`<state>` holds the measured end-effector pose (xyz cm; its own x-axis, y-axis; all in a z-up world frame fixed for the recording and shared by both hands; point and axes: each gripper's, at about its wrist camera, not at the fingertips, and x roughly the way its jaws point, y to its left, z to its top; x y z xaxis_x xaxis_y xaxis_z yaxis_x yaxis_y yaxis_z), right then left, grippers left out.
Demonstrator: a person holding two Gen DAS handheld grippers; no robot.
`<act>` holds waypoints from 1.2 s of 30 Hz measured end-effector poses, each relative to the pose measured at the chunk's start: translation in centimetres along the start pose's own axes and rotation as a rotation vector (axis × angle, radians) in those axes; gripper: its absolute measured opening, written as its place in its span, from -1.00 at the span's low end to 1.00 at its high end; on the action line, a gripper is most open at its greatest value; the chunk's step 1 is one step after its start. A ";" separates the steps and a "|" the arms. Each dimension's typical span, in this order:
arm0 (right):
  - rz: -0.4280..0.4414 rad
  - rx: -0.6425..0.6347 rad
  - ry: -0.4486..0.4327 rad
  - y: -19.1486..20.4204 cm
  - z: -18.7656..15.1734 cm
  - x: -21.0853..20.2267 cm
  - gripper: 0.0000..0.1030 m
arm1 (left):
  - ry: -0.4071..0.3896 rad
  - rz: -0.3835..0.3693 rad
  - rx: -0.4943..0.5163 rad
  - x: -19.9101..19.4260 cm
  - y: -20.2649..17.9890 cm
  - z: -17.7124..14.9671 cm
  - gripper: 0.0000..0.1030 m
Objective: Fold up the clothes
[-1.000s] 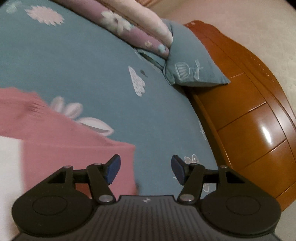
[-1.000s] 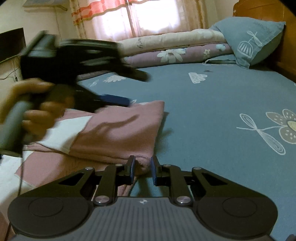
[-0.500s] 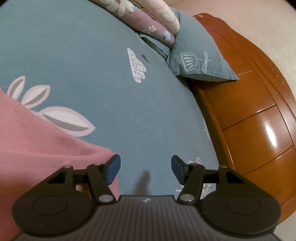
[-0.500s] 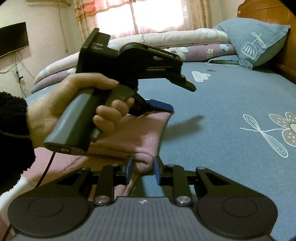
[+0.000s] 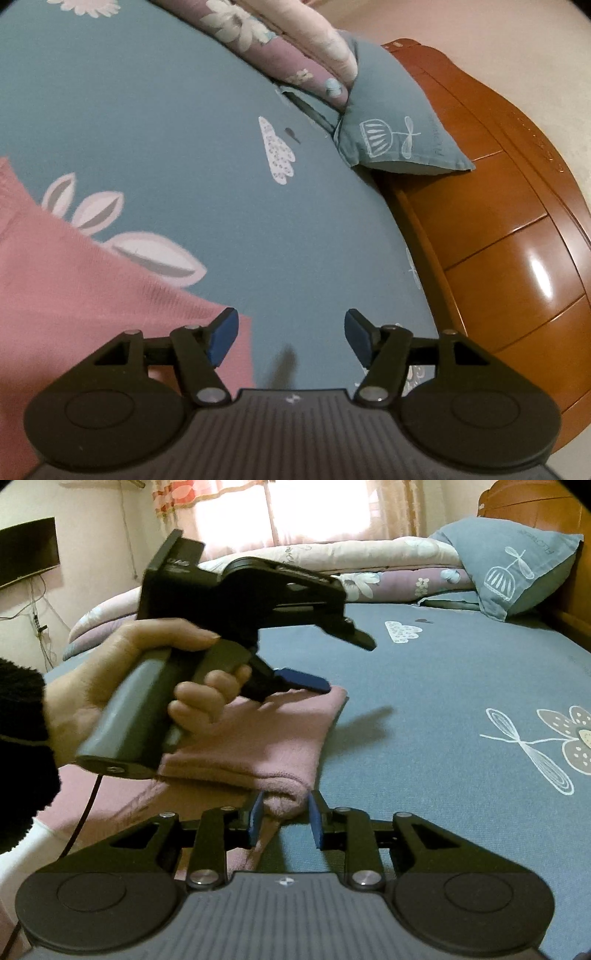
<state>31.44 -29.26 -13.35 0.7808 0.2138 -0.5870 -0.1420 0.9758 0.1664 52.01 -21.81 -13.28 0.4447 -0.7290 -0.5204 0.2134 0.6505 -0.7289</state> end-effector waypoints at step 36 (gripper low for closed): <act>-0.039 0.119 -0.087 -4.9 1.4 -3.1 -0.32 | 0.084 -0.184 -0.124 -9.4 3.8 -7.9 0.29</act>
<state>30.58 -34.74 -11.28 0.8348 0.1661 -0.5249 -0.0416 0.9697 0.2407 41.72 -14.19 -14.66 0.3336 -0.8511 -0.4054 0.1728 0.4780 -0.8612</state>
